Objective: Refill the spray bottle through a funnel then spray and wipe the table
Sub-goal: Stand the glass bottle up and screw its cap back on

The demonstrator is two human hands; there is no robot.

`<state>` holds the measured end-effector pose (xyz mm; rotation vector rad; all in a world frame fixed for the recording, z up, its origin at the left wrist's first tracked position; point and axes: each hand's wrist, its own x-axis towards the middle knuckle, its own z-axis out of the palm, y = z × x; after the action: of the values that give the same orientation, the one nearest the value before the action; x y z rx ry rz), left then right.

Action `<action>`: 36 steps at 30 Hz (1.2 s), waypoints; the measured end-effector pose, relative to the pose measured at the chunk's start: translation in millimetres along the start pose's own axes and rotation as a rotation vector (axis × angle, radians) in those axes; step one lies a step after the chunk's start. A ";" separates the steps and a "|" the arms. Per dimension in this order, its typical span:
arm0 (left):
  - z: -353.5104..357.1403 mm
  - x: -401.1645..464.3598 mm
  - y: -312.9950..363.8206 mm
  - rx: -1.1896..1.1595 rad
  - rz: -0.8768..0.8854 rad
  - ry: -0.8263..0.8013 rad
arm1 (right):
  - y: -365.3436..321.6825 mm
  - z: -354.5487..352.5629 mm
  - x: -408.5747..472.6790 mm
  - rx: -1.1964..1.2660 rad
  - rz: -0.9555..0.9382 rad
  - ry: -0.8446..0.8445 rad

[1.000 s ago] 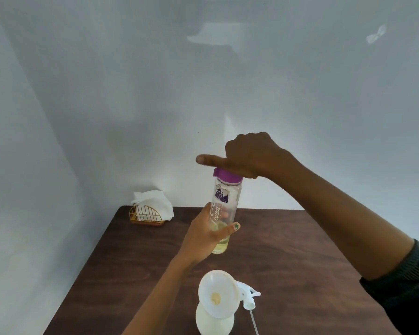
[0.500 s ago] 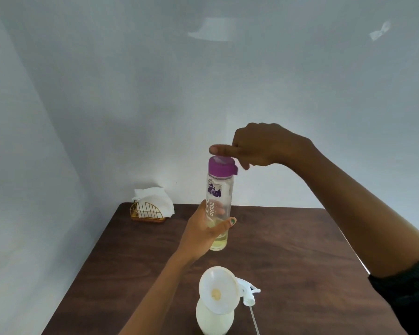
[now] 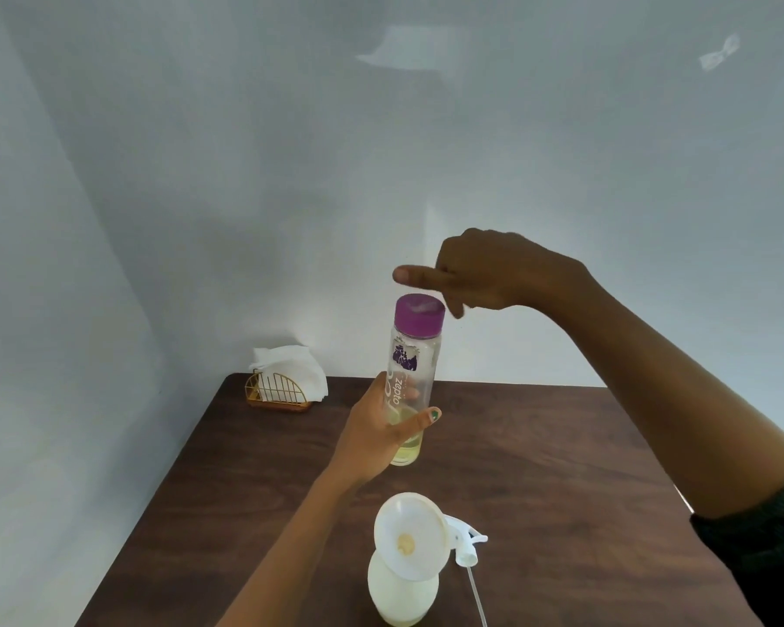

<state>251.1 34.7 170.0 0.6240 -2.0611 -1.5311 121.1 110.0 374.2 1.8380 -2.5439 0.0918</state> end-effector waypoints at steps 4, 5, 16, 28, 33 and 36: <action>-0.1 -0.9 0.6 -0.032 -0.025 0.002 | 6.4 -0.9 0.9 0.159 -0.159 0.078; 0.3 -0.2 0.3 -0.030 -0.025 0.001 | 7.1 -1.2 0.4 0.240 -0.230 0.014; 1.8 3.6 -9.0 -0.009 -0.035 0.003 | 0.9 25.4 8.6 0.053 -0.079 0.005; 0.9 15.2 -24.4 -0.007 -0.089 -0.023 | 11.3 37.6 26.0 0.308 -0.180 -0.110; 1.4 22.7 -40.4 -0.024 -0.124 0.015 | 11.0 56.6 41.9 0.370 -0.175 -0.099; -0.1 30.5 -54.8 0.017 -0.184 0.010 | 12.7 72.0 52.5 0.397 -0.175 -0.139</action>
<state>231.3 1.1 120.9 0.8467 -2.0594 -1.6086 94.9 60.6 303.7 2.2681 -2.5847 0.5204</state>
